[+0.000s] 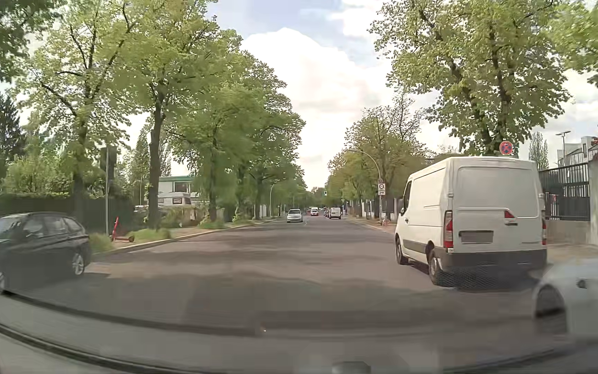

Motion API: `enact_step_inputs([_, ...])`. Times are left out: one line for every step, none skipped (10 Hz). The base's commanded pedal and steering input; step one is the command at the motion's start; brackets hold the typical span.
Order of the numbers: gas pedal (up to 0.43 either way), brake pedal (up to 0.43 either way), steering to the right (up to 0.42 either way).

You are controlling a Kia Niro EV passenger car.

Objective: Follow the waypoints while adhering to traffic rules and regulations

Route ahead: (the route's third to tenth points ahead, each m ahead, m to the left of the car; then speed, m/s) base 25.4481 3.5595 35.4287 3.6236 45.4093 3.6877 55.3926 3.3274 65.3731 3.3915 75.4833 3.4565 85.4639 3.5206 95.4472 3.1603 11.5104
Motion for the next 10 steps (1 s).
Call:
enact_step_inputs([0.248,0.024,0.0])
enact_step_inputs([0.248,0.018,0.001])
enact_step_inputs([0.248,0.018,0.004])
enact_step_inputs([0.248,0.024,0.013])
enact_step_inputs([0.248,0.018,0.019])
enact_step_inputs([0.248,0.018,0.025])
enact_step_inputs([0.248,0.018,0.027])
enact_step_inputs([0.248,0.024,0.028])
enact_step_inputs([0.26,0.018,0.025])
enact_step_inputs([0.26,0.018,0.024])
